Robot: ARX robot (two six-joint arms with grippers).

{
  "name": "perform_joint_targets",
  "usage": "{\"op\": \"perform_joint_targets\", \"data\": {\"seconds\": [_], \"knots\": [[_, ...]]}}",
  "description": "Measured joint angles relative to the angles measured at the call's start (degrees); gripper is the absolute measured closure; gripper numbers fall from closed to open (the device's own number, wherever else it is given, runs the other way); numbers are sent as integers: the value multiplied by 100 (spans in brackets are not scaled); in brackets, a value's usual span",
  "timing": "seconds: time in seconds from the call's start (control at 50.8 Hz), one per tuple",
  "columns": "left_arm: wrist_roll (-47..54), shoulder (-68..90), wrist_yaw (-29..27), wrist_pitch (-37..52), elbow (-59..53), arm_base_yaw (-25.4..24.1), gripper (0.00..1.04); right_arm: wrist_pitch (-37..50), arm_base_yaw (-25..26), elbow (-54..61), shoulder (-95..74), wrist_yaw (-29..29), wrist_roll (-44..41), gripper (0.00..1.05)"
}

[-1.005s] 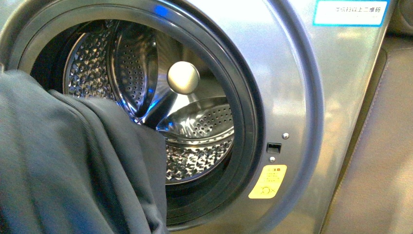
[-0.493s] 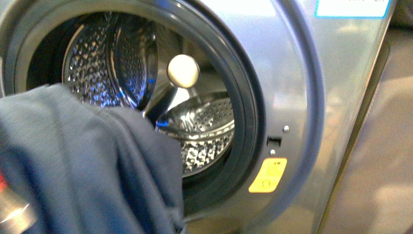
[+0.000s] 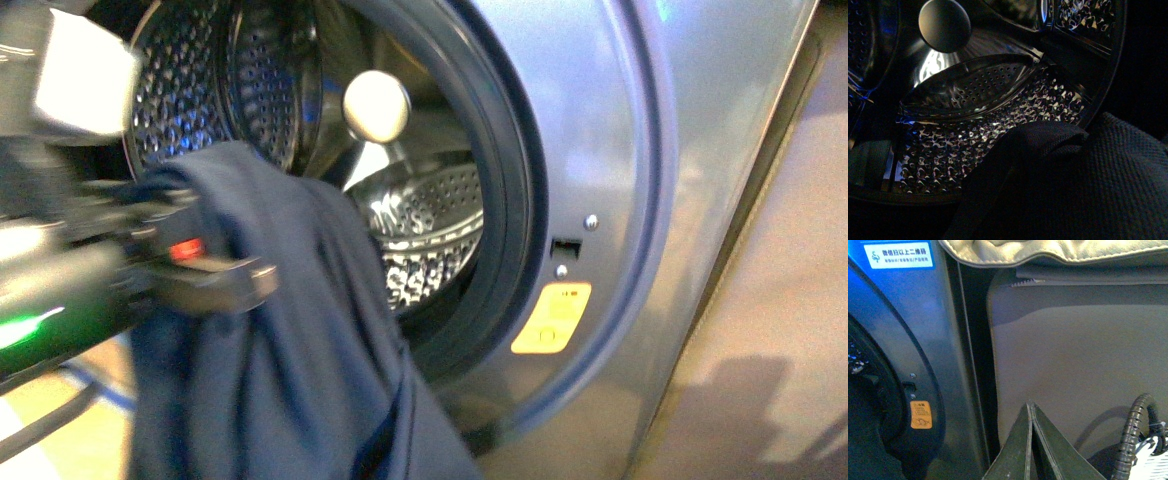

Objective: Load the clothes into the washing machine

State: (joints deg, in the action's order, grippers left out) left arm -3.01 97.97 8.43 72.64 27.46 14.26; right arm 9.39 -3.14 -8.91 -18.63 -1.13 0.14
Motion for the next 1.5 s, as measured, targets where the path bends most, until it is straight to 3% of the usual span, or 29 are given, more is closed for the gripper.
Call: {"op": "perform_joint_targets", "data": {"seconds": [0.118,0.512,0.591,0.709,1.497], "knots": [[0,409,-92,-90,409,-17,98,0,282,155,192,66,0,102],[-20,1766,-382,-310,1746,-109,98,-168,302,553,774,103,0,102],[-20,1902,-387,-400,1956,-138,98,-815,302,588,1279,105,0,102],[0,2109,-400,-575,2282,-151,98,-949,302,640,1615,105,0,102],[225,4006,-1021,-2435,5499,-201,98,-951,302,861,1838,111,0,102]]}}
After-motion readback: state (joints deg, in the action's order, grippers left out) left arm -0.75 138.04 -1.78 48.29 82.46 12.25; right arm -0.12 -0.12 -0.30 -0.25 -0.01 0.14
